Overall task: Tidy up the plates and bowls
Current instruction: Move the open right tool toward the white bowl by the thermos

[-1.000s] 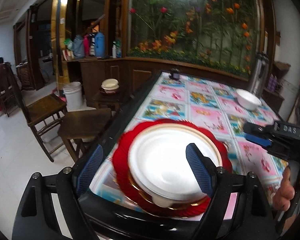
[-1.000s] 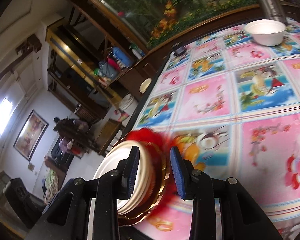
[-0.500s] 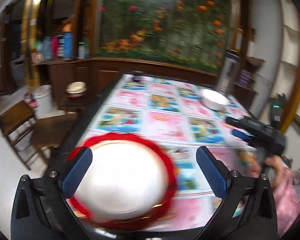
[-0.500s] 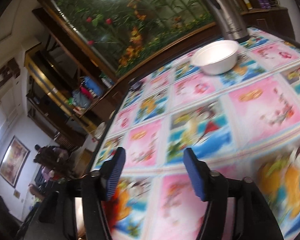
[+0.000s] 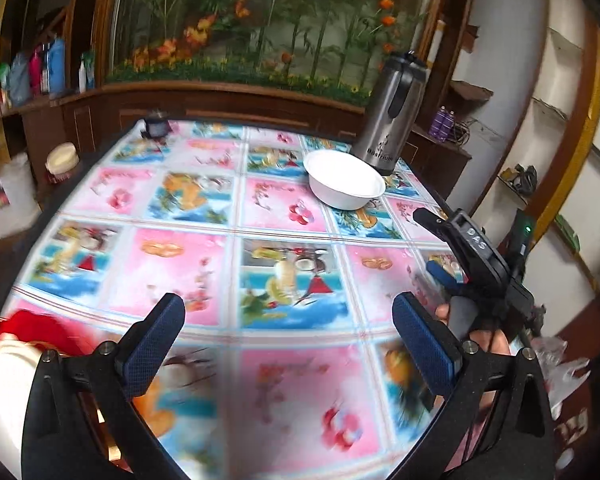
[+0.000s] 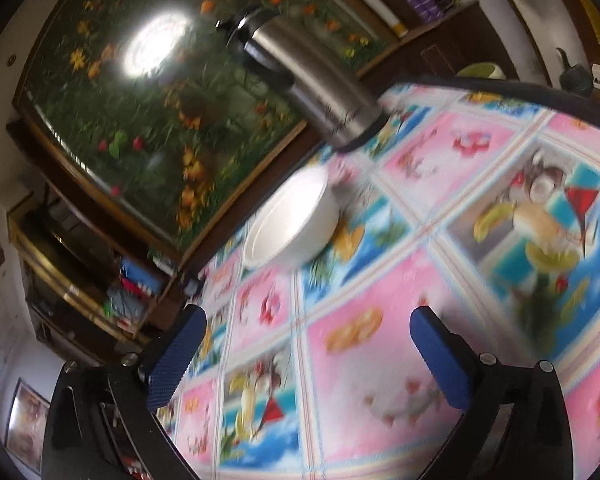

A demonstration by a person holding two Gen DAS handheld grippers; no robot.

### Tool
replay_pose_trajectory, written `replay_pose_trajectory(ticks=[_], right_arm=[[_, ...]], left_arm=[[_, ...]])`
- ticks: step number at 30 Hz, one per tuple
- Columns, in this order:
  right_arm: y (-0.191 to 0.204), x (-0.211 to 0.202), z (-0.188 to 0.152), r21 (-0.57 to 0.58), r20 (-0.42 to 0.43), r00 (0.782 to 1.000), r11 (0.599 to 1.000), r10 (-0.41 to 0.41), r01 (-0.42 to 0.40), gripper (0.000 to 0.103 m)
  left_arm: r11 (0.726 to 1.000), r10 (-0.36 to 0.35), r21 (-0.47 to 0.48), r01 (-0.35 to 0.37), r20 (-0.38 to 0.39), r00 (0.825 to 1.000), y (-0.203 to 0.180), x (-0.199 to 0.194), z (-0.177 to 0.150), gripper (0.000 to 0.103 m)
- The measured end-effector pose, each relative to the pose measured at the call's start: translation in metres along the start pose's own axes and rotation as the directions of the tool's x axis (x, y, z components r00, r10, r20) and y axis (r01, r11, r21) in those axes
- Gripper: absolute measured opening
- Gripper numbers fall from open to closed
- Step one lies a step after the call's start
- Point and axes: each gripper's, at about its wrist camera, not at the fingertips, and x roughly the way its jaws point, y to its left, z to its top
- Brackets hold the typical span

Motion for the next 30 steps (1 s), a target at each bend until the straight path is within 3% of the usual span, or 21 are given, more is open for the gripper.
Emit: replay_pose_trajectory(ticks=[6,12,16,21,30], right_arm=[[-0.018,0.035,0.023,0.045,-0.09,0.993,0.996,0.081,-0.077,0.102],[-0.027,0.047,0.043,0.078,-0.064,0.991,0.991,0.114,-0.108,0.102],[-0.034,0.045,0.053,0.097,-0.024,0.995,0.991,0.095,-0.092,0.103],[-0.055,0.043,0.065,0.244,-0.009,0.991,0.961,0.137,-0.131,0.102],[-0.072,0.046,0.068,0.355,-0.012,0.986,0.923,0.166,-0.15,0.102]], left_arm=[[0.997,0.03,-0.07,-0.032,-0.039,0.999,-0.012,0.047,0.017,0.103],[0.987,0.057,-0.146,-0.061,-0.026,0.998,-0.014,0.082,0.046,0.103],[0.981,0.075,-0.179,-0.078,-0.022,0.997,-0.013,0.103,0.063,0.103],[0.969,0.087,-0.228,-0.094,-0.038,0.995,-0.007,0.132,0.075,0.103],[0.961,0.123,-0.241,-0.134,-0.064,0.99,-0.009,0.162,0.086,0.103]])
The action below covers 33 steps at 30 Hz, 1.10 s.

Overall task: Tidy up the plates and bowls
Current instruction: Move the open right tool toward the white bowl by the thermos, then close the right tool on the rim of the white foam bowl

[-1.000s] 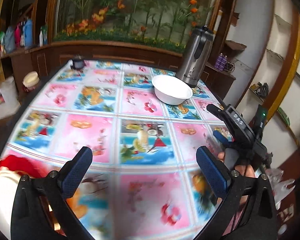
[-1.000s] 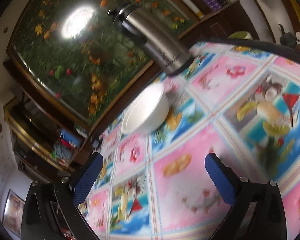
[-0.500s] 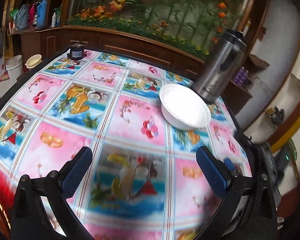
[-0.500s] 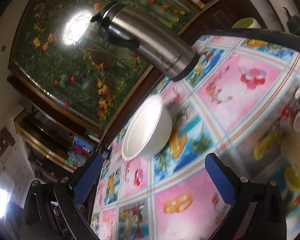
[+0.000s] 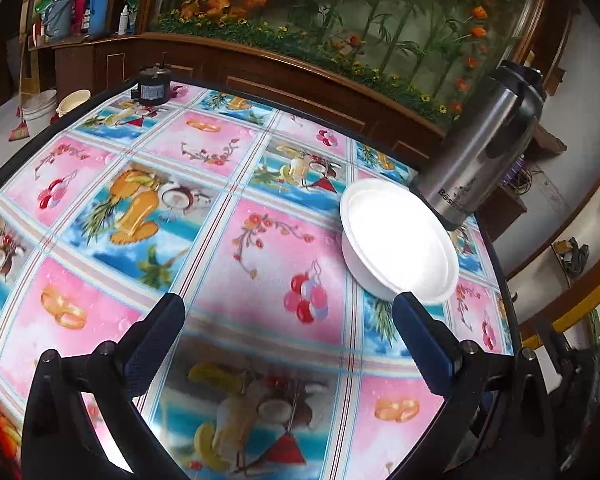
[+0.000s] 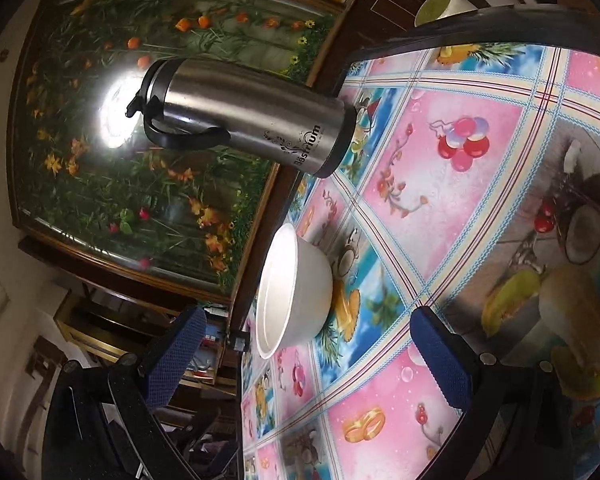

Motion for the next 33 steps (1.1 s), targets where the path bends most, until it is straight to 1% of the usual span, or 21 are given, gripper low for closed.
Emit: replay_pose_trajectory(ticks=[2,4,8,12,15,19,21,24,26,29,31,33], right_arm=[[0.0,-0.001,0.001,0.006,0.001,1.0,1.0,0.011,-0.011,0.102],[0.001,0.0,0.001,0.01,-0.001,1.0,1.0,0.016,-0.016,0.102],[0.001,0.002,0.0,0.015,-0.003,1.0,1.0,0.011,-0.011,0.102],[0.002,0.0,0.0,0.019,0.001,1.0,1.0,0.021,-0.021,0.102],[0.002,-0.001,0.0,0.027,0.002,1.0,0.999,0.031,-0.031,0.102],[0.002,-0.002,0.001,0.04,-0.004,0.999,0.998,0.045,-0.045,0.102],[0.002,-0.003,0.001,0.045,-0.003,0.999,0.998,0.052,-0.052,0.102],[0.001,-0.003,0.001,0.053,-0.005,0.999,0.997,0.054,-0.054,0.102],[0.0,-0.002,0.001,0.061,-0.012,0.998,0.997,0.057,-0.057,0.102],[0.0,-0.001,0.0,0.069,-0.017,0.998,0.996,0.061,-0.059,0.102],[-0.001,-0.001,0.0,0.073,-0.018,0.998,0.995,0.063,-0.061,0.102],[-0.001,-0.001,0.0,0.078,-0.02,0.998,0.995,0.066,-0.064,0.102]], left_arm=[[1.0,-0.014,-0.006,0.014,-0.01,1.0,-0.004,0.006,0.008,0.103],[1.0,-0.013,-0.011,0.013,-0.028,1.0,-0.005,0.014,0.013,0.103],[0.998,-0.044,-0.044,0.04,-0.109,0.993,-0.006,0.035,0.028,0.103],[0.999,-0.038,-0.043,0.031,-0.153,0.987,-0.011,0.051,0.034,0.103],[1.0,-0.009,-0.019,0.006,-0.162,0.987,-0.019,0.059,0.034,0.103],[1.0,-0.014,-0.015,0.011,-0.162,0.987,-0.029,0.067,0.039,0.103],[1.0,-0.013,0.0,0.013,-0.186,0.982,-0.037,0.075,0.04,0.103],[1.0,0.015,0.027,-0.009,-0.215,0.977,-0.048,0.088,0.04,0.103],[0.997,0.058,0.057,-0.046,-0.229,0.972,-0.056,0.096,0.04,0.103],[0.987,0.13,0.124,-0.099,-0.278,0.952,-0.066,0.107,0.038,0.103],[0.984,0.148,0.136,-0.111,-0.297,0.943,-0.066,0.108,0.036,0.103],[0.974,0.19,0.18,-0.137,-0.322,0.927,-0.068,0.109,0.032,0.103]])
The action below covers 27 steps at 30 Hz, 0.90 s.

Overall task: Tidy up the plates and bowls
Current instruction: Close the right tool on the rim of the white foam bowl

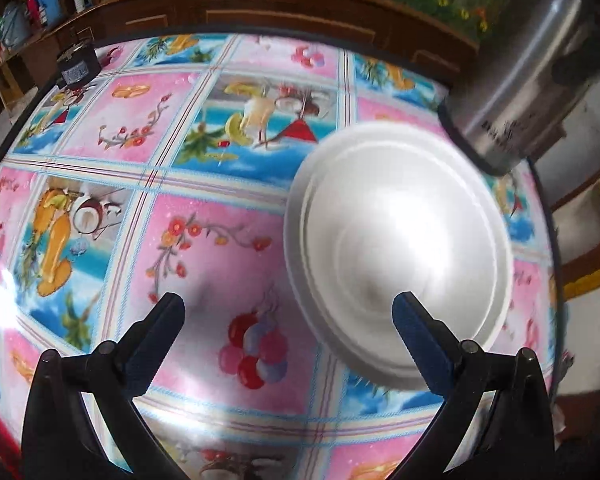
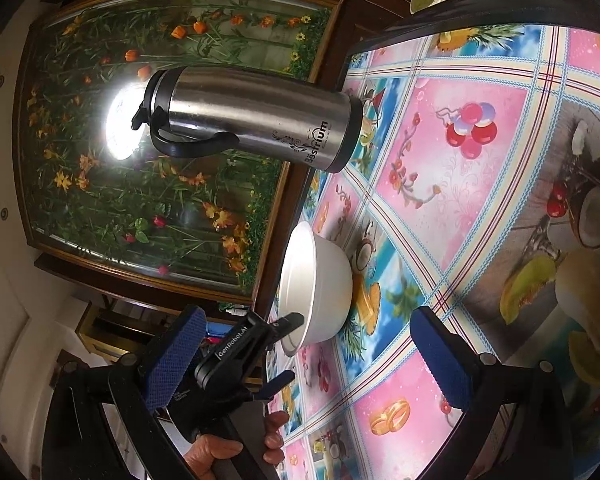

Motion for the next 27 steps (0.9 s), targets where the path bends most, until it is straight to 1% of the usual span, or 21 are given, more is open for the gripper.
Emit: replay_pose_trajectory(ticks=[1,3,5,7,9,12,16,17,18,19,20,21,22,23,24,26,27], right_arm=[[0.0,0.0,0.0,0.003,-0.001,1.0,1.0,0.001,-0.001,0.102],[0.0,0.0,0.0,0.008,-0.002,1.0,1.0,0.002,-0.002,0.102],[0.0,-0.001,0.0,0.012,-0.003,1.0,1.0,0.001,-0.001,0.102],[0.0,-0.002,0.0,0.014,0.002,1.0,1.0,0.001,-0.001,0.102],[0.001,-0.003,0.001,0.017,0.004,1.0,1.0,0.004,-0.004,0.102],[0.002,-0.003,0.002,0.013,0.0,1.0,1.0,0.005,-0.005,0.102],[0.004,0.0,0.004,0.01,-0.028,1.0,1.0,-0.008,0.009,0.102],[0.004,0.002,0.004,0.009,-0.042,0.999,1.0,-0.015,0.015,0.102],[0.003,0.003,0.003,0.011,-0.05,0.999,1.0,-0.016,0.017,0.102],[0.004,0.004,0.003,0.012,-0.056,0.998,1.0,-0.014,0.015,0.102],[0.005,0.005,0.002,0.007,-0.065,0.998,1.0,-0.014,0.014,0.102],[0.007,0.006,0.001,-0.002,-0.077,0.997,1.0,-0.014,0.014,0.102],[0.009,0.007,-0.001,-0.01,-0.085,0.996,1.0,-0.015,0.014,0.102],[0.011,0.008,-0.003,-0.022,-0.094,0.995,1.0,-0.016,0.014,0.102],[0.015,0.009,-0.005,-0.04,-0.107,0.994,0.999,-0.023,0.019,0.102],[0.022,0.009,-0.009,-0.079,-0.116,0.992,0.996,-0.038,0.029,0.102],[0.025,0.009,-0.011,-0.097,-0.116,0.992,0.995,-0.045,0.034,0.102]], left_arm=[[1.0,0.015,0.014,-0.015,-0.015,1.0,-0.001,0.0,-0.002,0.103],[0.999,0.024,0.043,-0.022,-0.043,0.999,-0.002,0.0,-0.007,0.103],[0.997,0.019,0.075,-0.013,-0.084,0.996,-0.003,0.0,-0.014,0.103],[0.996,0.011,0.088,-0.002,-0.099,0.995,-0.003,-0.005,-0.02,0.103],[0.994,-0.008,0.108,0.021,-0.123,0.992,-0.002,-0.011,-0.028,0.103],[0.991,-0.02,0.129,0.037,-0.137,0.99,0.002,-0.022,-0.043,0.103],[0.987,-0.059,0.138,0.084,-0.175,0.983,0.015,-0.03,-0.077,0.103],[0.986,-0.081,0.131,0.107,-0.188,0.979,0.02,-0.032,-0.088,0.103],[0.984,-0.096,0.127,0.122,-0.189,0.977,0.022,-0.033,-0.093,0.103],[0.984,-0.11,0.12,0.132,-0.177,0.978,0.024,-0.039,-0.102,0.103],[0.985,-0.11,0.115,0.126,-0.143,0.984,0.028,-0.047,-0.108,0.103],[0.986,-0.111,0.114,0.121,-0.098,0.989,0.03,-0.055,-0.112,0.103],[0.987,-0.114,0.11,0.121,-0.066,0.991,0.032,-0.061,-0.115,0.103],[0.989,-0.107,0.099,0.108,-0.017,0.994,0.034,-0.069,-0.119,0.103],[0.991,-0.104,0.093,0.101,0.022,0.994,0.035,-0.074,-0.121,0.103],[0.991,-0.107,0.095,0.098,0.099,0.989,0.033,-0.081,-0.121,0.103],[0.992,-0.091,0.102,0.077,0.141,0.986,0.029,-0.083,-0.12,0.103]])
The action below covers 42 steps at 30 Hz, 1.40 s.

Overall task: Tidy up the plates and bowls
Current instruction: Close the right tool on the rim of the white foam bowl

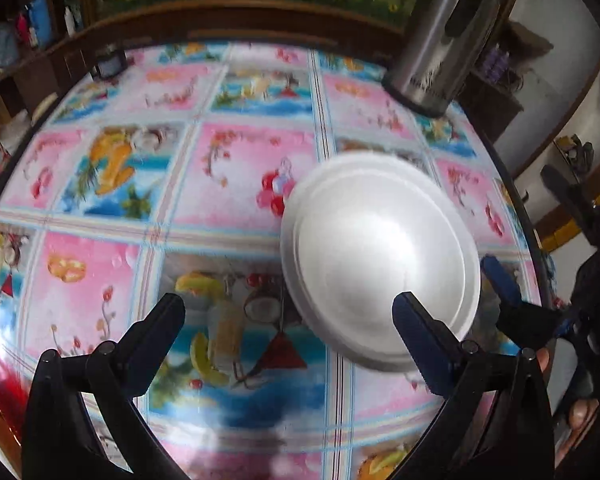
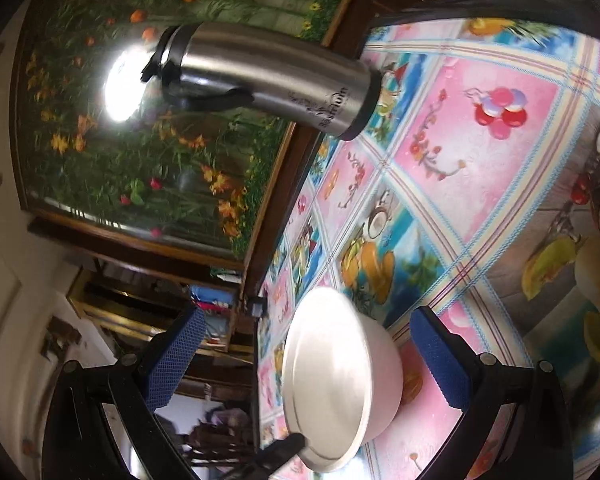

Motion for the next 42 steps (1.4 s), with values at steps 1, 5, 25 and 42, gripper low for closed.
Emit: replay_pose_trajectory(ticks=[1,5,25,42], right_arm=[[0.003,0.001,-0.001,-0.017,-0.002,1.0,1.0,-0.009,0.009,0.102],[0.004,0.003,-0.002,-0.041,-0.005,0.999,0.999,-0.036,0.036,0.102],[0.009,0.009,-0.011,-0.114,-0.028,0.991,0.986,-0.127,0.124,0.101],[0.009,0.011,-0.017,-0.144,-0.04,0.984,0.975,-0.176,0.169,0.092]], left_arm=[[1.0,0.01,0.01,-0.01,0.022,1.0,-0.001,0.0,0.001,0.103],[0.997,0.049,0.06,-0.055,0.1,0.994,-0.012,0.004,0.005,0.103],[0.994,0.059,0.084,-0.075,0.182,0.982,-0.001,0.016,-0.003,0.103],[0.989,0.062,0.121,-0.086,0.191,0.98,-0.002,0.019,-0.008,0.103]])
